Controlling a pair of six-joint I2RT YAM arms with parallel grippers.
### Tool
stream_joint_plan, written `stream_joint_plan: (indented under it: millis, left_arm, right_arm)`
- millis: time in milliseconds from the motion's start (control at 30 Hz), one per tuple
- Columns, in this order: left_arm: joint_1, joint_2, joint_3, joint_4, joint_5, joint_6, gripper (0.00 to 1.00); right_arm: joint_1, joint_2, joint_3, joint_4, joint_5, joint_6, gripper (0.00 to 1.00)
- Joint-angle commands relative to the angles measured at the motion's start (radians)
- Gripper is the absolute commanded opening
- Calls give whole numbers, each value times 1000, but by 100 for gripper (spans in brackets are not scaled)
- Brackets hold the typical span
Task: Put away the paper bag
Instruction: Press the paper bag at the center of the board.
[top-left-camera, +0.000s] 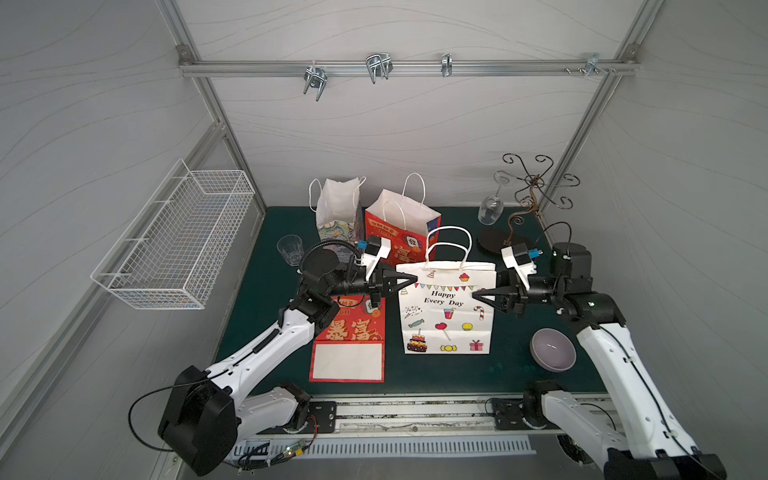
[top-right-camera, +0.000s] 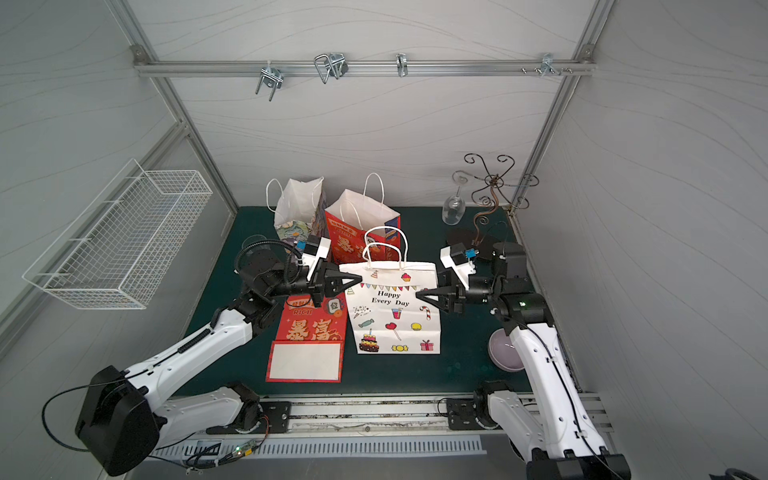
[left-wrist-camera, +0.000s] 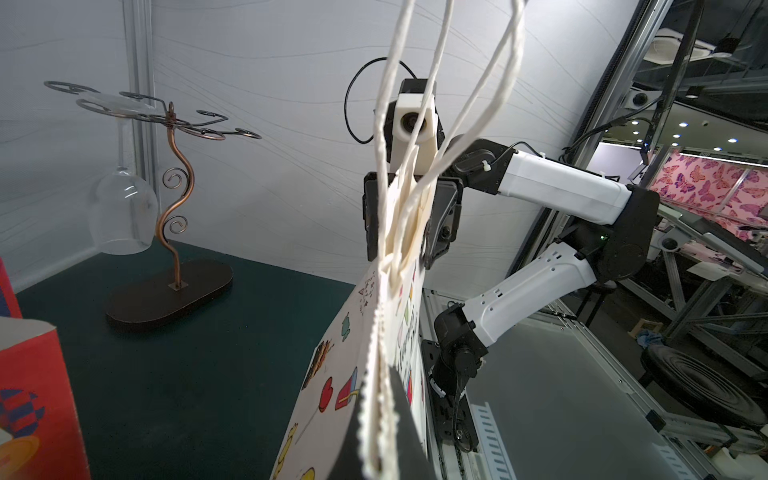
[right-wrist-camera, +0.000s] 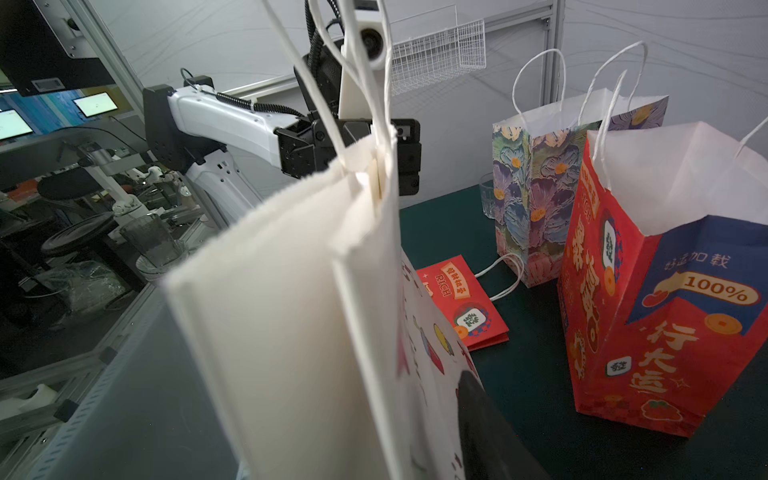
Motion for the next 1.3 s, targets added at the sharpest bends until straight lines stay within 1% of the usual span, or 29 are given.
stream_joint_plan:
  millis: [0, 33, 67, 100, 167, 200, 233, 267, 333, 367, 400, 433, 467, 533, 600, 667, 733, 800, 833, 867, 967, 1000, 1067, 1100, 1133, 1167, 1233, 1267]
  left_arm:
    - [5, 1, 11, 35, 0, -20, 0]
    - [4, 2, 10, 31, -3, -21, 0]
    - [3, 7, 10, 36, -10, -26, 0]
    - [4, 15, 12, 49, -15, -40, 0]
    - [4, 35, 20, 83, -24, -72, 0]
    - [5, 44, 22, 97, -31, -88, 0]
    - [4, 48, 23, 108, -39, -101, 0]
    - [4, 50, 21, 120, -51, -114, 6]
    - [5, 46, 10, 140, -70, -135, 30]
    - [4, 37, 2, 154, -79, -144, 39]
    - [4, 32, -6, 175, -89, -159, 44]
    - [4, 29, -10, 192, -94, -173, 46]
    - [4, 27, -8, 217, -101, -196, 47]
    - [4, 38, 3, 278, -100, -255, 43]
    - [4, 55, 16, 349, -93, -327, 34]
    - [4, 67, 23, 389, -85, -361, 25]
    - [4, 75, 25, 395, -76, -357, 16]
    - [5, 82, 29, 399, -63, -353, 1]
    - [4, 85, 31, 399, -56, -354, 0]
    - [4, 85, 33, 397, -53, -354, 0]
    - [4, 69, 30, 372, -59, -327, 0]
    - [4, 61, 28, 351, -64, -312, 3]
    - [5, 40, 22, 295, -83, -283, 36]
    - [4, 30, 17, 274, -83, -267, 44]
    - [4, 20, 10, 255, -84, -253, 48]
    - [4, 11, 4, 223, -82, -232, 49]
    - [4, -1, -2, 158, -65, -185, 48]
    - [4, -6, -7, 141, -58, -173, 44]
  right_arm:
    - [10, 3, 39, 70, -49, 52, 48]
    - [15, 4, 41, 82, -47, 60, 46]
    - [20, 8, 41, 89, -46, 62, 40]
    - [25, 13, 40, 97, -44, 60, 30]
    - [26, 22, 38, 108, -43, 58, 2]
    - [26, 28, 41, 113, -43, 59, 0]
    - [25, 31, 44, 125, -44, 71, 0]
    - [24, 32, 46, 143, -46, 89, 0]
    - [20, 27, 46, 177, -54, 122, 0]
    - [14, 23, 46, 195, -62, 139, 0]
    - [8, 19, 46, 210, -67, 154, 0]
    - [4, 18, 47, 218, -68, 164, 0]
    - [4, 18, 48, 216, -69, 164, 0]
    - [4, 19, 47, 206, -66, 157, 0]
    - [2, 24, 43, 206, -60, 155, 0]
    - [4, 25, 41, 216, -58, 161, 0]
    - [8, 34, 40, 247, -57, 182, 0]
    - [12, 42, 47, 257, -55, 182, 0]
    - [13, 43, 49, 259, -53, 182, 0]
    - [14, 47, 50, 266, -52, 181, 0]
    - [14, 43, 46, 322, -54, 260, 0]
    - [15, 40, 43, 347, -55, 285, 0]
    - [15, 32, 41, 386, -58, 325, 0]
    - [15, 29, 44, 396, -57, 338, 0]
    - [15, 25, 46, 402, -55, 346, 0]
    - [15, 21, 49, 409, -51, 357, 0]
    - [15, 17, 50, 436, -40, 386, 0]
    - [14, 16, 51, 446, -35, 397, 0]
